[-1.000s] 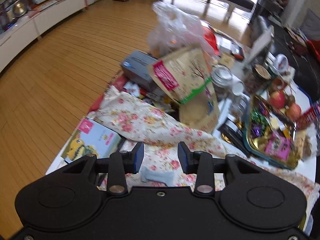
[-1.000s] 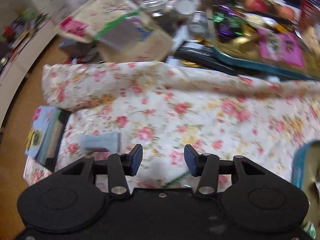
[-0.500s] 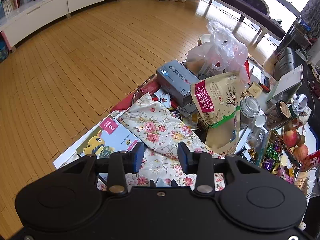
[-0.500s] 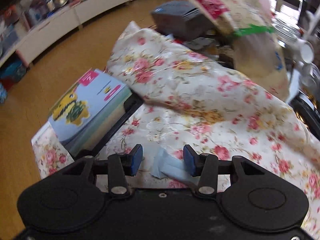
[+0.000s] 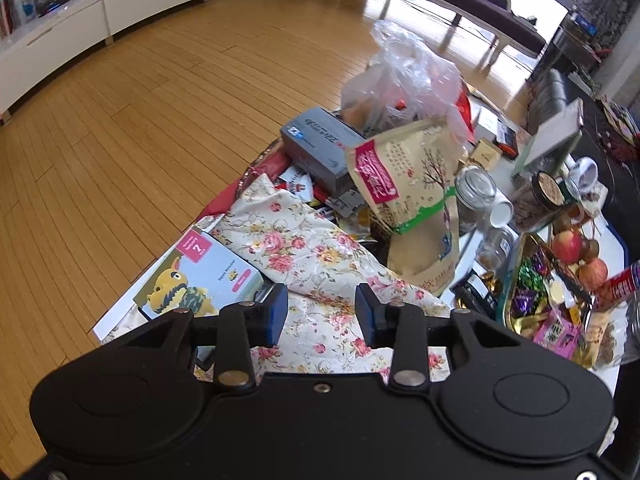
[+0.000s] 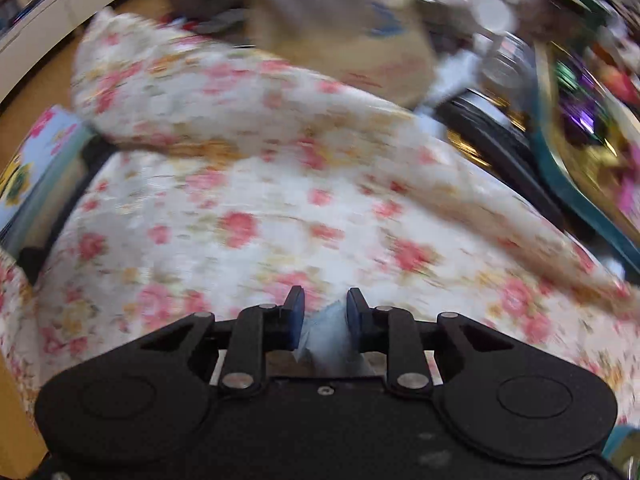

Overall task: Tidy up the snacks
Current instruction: 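Grasp the round biscuit in clear wrap with the left gripper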

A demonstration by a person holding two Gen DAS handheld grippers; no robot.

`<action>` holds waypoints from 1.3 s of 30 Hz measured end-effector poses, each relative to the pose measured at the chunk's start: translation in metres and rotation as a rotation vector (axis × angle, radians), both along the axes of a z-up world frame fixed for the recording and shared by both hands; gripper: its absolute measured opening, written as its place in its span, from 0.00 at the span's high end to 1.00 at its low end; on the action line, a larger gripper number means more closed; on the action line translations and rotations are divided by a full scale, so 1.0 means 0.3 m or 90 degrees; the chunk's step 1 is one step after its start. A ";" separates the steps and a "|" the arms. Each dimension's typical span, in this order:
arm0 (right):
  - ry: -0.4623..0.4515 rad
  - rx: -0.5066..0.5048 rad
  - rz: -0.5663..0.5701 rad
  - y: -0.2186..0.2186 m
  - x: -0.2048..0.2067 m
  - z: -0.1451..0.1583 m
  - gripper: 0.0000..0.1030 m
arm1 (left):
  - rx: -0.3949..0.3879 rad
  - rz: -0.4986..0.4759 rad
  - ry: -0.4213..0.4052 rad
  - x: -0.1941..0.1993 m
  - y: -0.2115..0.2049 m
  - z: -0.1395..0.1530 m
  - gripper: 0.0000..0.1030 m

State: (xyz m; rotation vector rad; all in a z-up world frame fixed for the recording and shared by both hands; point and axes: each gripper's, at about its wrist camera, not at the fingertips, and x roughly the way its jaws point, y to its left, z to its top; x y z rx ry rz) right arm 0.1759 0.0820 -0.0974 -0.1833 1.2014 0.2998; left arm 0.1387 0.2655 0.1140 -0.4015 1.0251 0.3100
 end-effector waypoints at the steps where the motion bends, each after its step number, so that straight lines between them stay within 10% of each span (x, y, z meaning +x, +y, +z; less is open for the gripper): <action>1: 0.005 0.003 -0.028 -0.048 0.006 0.000 0.76 | 0.000 -0.009 0.002 0.002 -0.014 -0.002 0.55; 14: 0.157 0.111 -0.225 -0.422 -0.116 0.014 0.71 | 0.012 -0.147 0.045 0.002 -0.250 -0.070 0.55; 24: 0.063 0.154 -0.218 -0.477 -0.271 0.267 0.64 | -0.051 -0.256 0.145 -0.034 -0.429 -0.233 0.54; 39: 0.033 0.159 -0.251 -0.633 -0.315 0.290 0.63 | -0.025 -0.255 0.266 -0.093 -0.583 -0.512 0.54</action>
